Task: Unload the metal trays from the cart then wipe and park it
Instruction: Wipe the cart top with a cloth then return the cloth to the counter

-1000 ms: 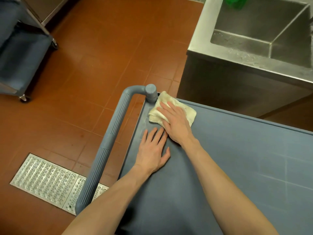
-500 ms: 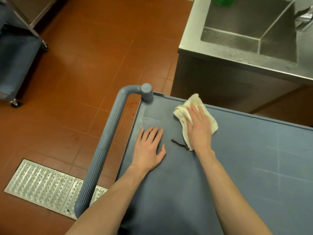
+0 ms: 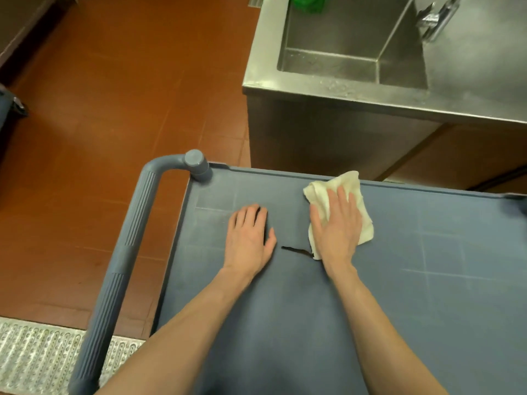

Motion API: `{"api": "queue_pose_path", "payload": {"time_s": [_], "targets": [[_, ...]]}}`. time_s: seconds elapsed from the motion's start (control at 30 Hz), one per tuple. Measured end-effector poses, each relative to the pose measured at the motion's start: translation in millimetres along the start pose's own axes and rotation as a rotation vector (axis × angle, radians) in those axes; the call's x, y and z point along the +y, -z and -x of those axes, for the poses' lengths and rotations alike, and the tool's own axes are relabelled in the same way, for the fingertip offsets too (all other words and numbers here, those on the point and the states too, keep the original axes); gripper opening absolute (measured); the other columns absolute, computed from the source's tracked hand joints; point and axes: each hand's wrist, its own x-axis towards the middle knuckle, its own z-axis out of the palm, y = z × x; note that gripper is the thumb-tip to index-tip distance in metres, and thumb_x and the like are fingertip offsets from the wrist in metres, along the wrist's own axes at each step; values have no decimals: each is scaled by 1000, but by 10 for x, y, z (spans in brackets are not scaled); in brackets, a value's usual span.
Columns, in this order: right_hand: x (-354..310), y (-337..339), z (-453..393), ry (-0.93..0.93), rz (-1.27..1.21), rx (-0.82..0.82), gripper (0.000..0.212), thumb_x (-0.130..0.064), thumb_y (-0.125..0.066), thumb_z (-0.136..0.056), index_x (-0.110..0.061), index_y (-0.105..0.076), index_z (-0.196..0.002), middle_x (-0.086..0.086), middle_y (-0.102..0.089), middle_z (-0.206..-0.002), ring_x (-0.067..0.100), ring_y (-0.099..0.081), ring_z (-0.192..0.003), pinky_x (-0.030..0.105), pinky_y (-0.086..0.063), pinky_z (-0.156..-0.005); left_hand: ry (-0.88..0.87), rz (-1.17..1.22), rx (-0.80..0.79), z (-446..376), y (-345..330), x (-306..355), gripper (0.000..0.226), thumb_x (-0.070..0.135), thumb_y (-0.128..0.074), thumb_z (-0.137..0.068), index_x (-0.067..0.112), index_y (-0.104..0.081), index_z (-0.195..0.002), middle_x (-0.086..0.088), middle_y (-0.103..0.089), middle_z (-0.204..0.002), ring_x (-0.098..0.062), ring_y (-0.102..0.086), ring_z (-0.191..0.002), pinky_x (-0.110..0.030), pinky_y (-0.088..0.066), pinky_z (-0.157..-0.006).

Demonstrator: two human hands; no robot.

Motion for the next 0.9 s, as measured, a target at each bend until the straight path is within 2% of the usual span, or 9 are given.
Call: {"api": "queue_pose_path", "payload": {"time_s": [0.07,0.17,0.23,0.33,0.5,0.67,0.9], "targets": [[44,2,14,34,40,-50,49,-46,-50,-107,-23,-52,-150,2,-48,-161,33,-40,-151,48,-35,-119,-7,3,-62,-190,-120,291,44,19,-60,-98,4,-61,-139,-17,-59,-143,-36,-56,-133,-51,-42,-114],[175,39,-41,69,4,-83,51,-41,-54,-107,-24,-50,-155,3,-46,-164,30,-38,-154,46,-32,-124,10,-24,-175,-367,-319,688,56,23,-46,-107,11,-41,-161,-9,-38,-168,-28,-33,-157,-57,-19,-128],[295,87,-110,52,2,-74,52,-39,-55,-107,-24,-49,-156,1,-46,-164,27,-37,-155,44,-31,-125,5,-22,-165,-394,-407,755,57,29,-40,-109,14,-37,-164,-4,-33,-172,-23,-27,-160,-59,-12,-130],[524,205,-228,-31,-22,-27,52,-39,-57,-105,-26,-51,-155,-1,-48,-163,26,-40,-153,46,-35,-124,-13,9,-133,-392,-427,702,59,36,-32,-107,17,-42,-162,-2,-36,-171,-22,-30,-159,-59,-15,-130],[1096,472,-464,-50,12,-7,45,-38,-52,-104,-27,-54,-148,-3,-54,-153,27,-49,-140,47,-41,-114,-15,39,-109,-423,-473,695,58,37,-35,-107,19,-42,-162,-1,-36,-171,-21,-30,-160,-57,-14,-130],[1641,696,-572,-140,-35,100,46,-31,-61,-103,-23,-56,-148,1,-52,-158,31,-46,-147,47,-37,-119,-12,27,-86,-415,-524,690,58,37,-37,-107,21,-42,-162,0,-36,-171,-20,-29,-160,-56,-14,-130],[2171,929,-752,-277,3,159,53,-36,-63,-101,-15,-57,-149,6,-53,-159,33,-45,-149,49,-33,-122,-18,20,-64,-385,-554,666,58,36,-37,-107,22,-41,-162,2,-35,-171,-19,-26,-161,-54,-13,-131]]}}
